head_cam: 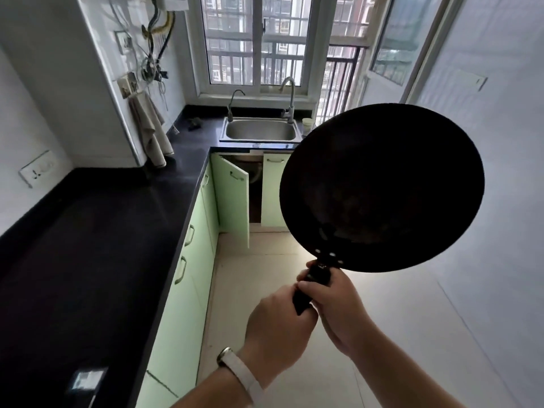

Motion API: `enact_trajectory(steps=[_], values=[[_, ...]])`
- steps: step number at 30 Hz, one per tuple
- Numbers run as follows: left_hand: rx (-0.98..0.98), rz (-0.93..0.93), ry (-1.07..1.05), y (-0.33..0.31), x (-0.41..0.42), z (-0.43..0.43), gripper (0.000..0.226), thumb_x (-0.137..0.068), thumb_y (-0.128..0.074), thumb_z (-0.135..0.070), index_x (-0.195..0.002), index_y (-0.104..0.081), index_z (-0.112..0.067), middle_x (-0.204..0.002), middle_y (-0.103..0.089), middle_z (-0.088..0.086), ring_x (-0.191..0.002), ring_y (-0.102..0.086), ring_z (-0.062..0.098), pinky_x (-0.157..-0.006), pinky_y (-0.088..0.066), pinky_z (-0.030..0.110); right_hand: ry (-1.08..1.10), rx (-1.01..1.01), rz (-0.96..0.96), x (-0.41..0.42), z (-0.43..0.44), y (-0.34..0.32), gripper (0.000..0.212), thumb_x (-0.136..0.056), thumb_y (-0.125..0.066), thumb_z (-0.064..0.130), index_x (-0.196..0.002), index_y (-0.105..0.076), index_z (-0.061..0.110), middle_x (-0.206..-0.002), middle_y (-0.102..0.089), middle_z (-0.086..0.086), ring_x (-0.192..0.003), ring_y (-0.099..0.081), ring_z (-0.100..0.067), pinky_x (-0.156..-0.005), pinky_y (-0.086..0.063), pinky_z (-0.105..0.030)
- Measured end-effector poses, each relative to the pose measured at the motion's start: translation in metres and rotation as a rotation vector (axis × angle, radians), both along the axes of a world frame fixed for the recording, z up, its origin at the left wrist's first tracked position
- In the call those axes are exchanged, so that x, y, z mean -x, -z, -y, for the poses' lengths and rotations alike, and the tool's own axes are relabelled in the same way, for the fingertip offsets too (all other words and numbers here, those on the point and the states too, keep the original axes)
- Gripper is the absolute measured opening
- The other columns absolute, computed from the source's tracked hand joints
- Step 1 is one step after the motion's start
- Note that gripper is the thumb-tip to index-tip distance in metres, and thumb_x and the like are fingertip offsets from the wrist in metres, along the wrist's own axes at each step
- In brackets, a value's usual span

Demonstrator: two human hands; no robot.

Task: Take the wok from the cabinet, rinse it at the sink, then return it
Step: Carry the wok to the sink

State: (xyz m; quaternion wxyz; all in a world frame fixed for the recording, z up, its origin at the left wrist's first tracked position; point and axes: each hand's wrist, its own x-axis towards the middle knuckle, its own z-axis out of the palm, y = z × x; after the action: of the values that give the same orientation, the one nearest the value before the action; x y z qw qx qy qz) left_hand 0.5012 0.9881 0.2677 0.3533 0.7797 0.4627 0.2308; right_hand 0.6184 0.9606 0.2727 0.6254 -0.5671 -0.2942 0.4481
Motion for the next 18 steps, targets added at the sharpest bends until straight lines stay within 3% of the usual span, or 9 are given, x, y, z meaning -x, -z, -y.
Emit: enact_trajectory(steps=[6, 12, 18], values=[[0.024, 0.017, 0.067, -0.005, -0.019, -0.073, 0.014, -0.079, -0.050, -0.033, -0.077, -0.056, -0.021, -0.063, -0.060, -0.001, -0.056, -0.054, 0.018, -0.048, -0.037, 0.030, 0.042, -0.007, 0.094, -0.017, -0.068, -0.009, 0.030, -0.065, -0.067, 0.007, -0.094, -0.060, -0.002, -0.080, -0.062, -0.010, -0.078, -0.060, -0.022, -0.077, -0.050, -0.035], [0.012, -0.004, 0.052, -0.007, -0.035, -0.137, 0.010, -0.080, -0.052, -0.030, -0.078, -0.056, -0.021, -0.067, -0.063, 0.000, -0.062, -0.059, 0.021, -0.053, -0.045, 0.035, 0.033, 0.018, 0.049, -0.036, -0.133, -0.003, 0.027, -0.063, -0.068, 0.008, -0.089, -0.062, 0.005, -0.082, -0.063, -0.012, -0.081, -0.061, -0.024, -0.082, -0.049, -0.040], [0.017, -0.070, 0.036, 0.000, -0.074, -0.195, 0.005, -0.082, -0.054, -0.028, -0.079, -0.057, -0.025, -0.069, -0.063, -0.004, -0.063, -0.058, 0.016, -0.052, -0.041, 0.030, 0.011, 0.009, -0.022, -0.077, -0.195, 0.015, 0.023, -0.064, -0.068, 0.006, -0.086, -0.063, 0.005, -0.081, -0.061, -0.014, -0.080, -0.061, -0.024, -0.081, -0.050, -0.039]])
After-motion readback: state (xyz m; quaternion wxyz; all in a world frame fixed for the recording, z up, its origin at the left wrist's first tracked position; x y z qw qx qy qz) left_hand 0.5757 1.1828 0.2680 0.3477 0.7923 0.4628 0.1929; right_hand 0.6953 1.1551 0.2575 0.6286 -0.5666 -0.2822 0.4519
